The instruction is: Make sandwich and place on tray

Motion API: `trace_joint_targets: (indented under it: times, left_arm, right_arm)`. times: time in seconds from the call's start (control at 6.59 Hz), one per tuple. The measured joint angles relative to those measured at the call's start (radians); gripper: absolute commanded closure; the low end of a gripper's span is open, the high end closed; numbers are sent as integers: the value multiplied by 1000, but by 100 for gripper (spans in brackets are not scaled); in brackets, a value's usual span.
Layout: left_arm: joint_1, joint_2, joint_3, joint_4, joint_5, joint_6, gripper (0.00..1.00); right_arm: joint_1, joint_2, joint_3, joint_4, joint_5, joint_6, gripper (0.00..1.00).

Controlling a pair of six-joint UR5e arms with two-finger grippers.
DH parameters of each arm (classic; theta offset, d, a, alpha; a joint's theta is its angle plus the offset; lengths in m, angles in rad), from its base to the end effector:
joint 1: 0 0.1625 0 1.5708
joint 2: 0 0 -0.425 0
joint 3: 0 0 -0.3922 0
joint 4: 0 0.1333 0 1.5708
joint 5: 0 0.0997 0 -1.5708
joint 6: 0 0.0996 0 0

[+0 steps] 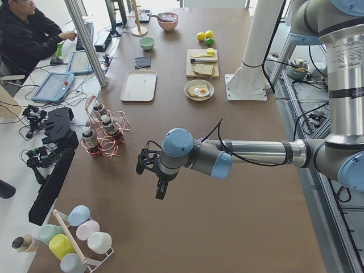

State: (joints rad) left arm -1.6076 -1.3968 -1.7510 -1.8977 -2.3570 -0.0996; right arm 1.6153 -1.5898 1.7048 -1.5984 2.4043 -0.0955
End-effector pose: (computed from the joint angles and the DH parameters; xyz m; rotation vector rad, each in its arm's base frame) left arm -0.0788 -0.4332 0.6126 0.2909 0.7877 0.0026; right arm 0.0812 -0.4836 0.6004 0.1404 -0.8254 -0.0844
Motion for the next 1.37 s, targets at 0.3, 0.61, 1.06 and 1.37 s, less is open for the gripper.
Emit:
trace_joint_targets:
  times: [0.3, 0.61, 1.06, 1.37]
  left_arm:
    - [0, -2, 0, 0, 0, 0, 2]
    - [0, -1, 0, 0, -1, 1, 2]
    - [0, 1, -4, -3, -1, 2, 2]
    - [0, 1, -12, -9, -2, 4, 2]
  right_arm:
    - [0, -1, 0, 0, 5, -1, 0]
    - [0, -5, 0, -1, 11, -1, 0]
    - [0, -11, 4, 1, 15, -3, 0]
    - [0, -12, 7, 1, 13, -8, 0]
